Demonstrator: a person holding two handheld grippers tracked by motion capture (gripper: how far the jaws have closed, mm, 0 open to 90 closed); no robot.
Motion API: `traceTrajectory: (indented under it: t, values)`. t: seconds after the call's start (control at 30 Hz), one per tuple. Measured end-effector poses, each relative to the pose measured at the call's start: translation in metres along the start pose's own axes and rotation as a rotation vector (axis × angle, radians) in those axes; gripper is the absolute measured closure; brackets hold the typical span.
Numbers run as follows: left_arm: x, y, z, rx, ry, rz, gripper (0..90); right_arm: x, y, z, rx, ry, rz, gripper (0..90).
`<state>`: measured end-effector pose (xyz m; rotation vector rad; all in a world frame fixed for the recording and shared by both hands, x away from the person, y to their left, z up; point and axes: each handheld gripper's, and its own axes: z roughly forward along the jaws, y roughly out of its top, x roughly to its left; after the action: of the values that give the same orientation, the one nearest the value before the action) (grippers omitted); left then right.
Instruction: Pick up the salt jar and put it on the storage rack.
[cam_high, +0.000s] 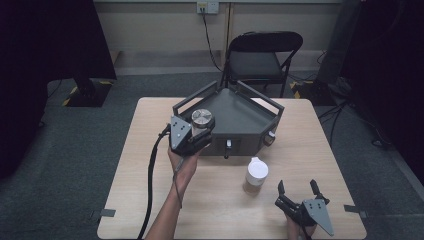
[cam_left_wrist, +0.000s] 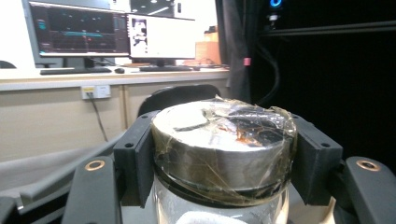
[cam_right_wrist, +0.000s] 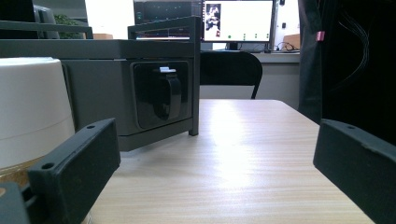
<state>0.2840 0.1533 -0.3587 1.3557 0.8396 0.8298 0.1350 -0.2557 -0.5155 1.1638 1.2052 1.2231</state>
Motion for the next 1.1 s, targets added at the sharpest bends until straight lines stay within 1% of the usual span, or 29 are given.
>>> traceTrajectory:
  t: [0.07,0.17,0.2,0.23,0.27,0.4,0.43,0.47,0.57,0.67,0.7,0.73,0.8,0.97,1.1]
  values:
    - [-0.001,0.003,0.007,-0.001,0.014,0.002,34.7,0.000,0.000,0.000,0.000,0.000,0.000,0.0]
    - [-0.004,0.003,0.020,-0.013,0.063,-0.049,34.7,0.000,0.000,0.000,0.000,0.000,0.000,0.0]
    - [-0.005,0.003,0.023,-0.013,0.075,-0.053,34.7,0.000,0.000,0.000,0.000,0.000,0.000,0.0]
    - [-0.007,0.004,0.028,-0.007,0.096,-0.056,34.7,0.000,0.000,0.000,0.000,0.001,0.000,0.0]
    - [-0.008,0.004,0.031,-0.002,0.110,-0.048,34.7,0.000,0.000,0.000,0.000,0.002,0.000,0.0]
    - [-0.016,0.004,0.044,0.013,0.157,-0.037,34.7,-0.001,0.000,0.000,0.000,0.005,0.000,0.0]
    - [-0.017,0.004,0.047,0.020,0.157,-0.023,34.7,-0.001,0.000,0.000,0.000,0.005,0.000,0.0]
    - [-0.017,0.004,0.050,0.031,0.154,-0.018,34.7,-0.001,0.000,0.000,0.000,0.005,0.000,0.0]
    - [-0.018,0.001,0.057,0.047,0.163,-0.021,34.7,-0.001,0.000,0.000,0.000,0.005,-0.001,0.0]
    - [-0.021,-0.002,0.062,0.060,0.173,0.003,34.7,-0.001,0.000,0.000,-0.001,0.005,-0.001,0.0]
    - [-0.020,-0.003,0.063,0.064,0.172,-0.004,34.7,-0.001,0.000,0.000,-0.001,0.006,-0.001,0.0]
    - [-0.019,-0.006,0.063,0.055,0.172,-0.014,34.7,-0.001,0.000,0.000,-0.001,0.006,-0.001,0.0]
    - [-0.017,-0.006,0.065,0.057,0.172,-0.035,34.7,-0.001,0.000,0.000,-0.001,0.009,-0.001,0.0]
    - [-0.015,-0.008,0.068,0.060,0.172,-0.037,34.7,-0.001,0.000,0.000,-0.001,0.009,-0.001,0.0]
    - [-0.014,-0.010,0.073,0.075,0.180,-0.060,34.6,-0.002,0.000,0.000,-0.001,0.009,-0.001,0.0]
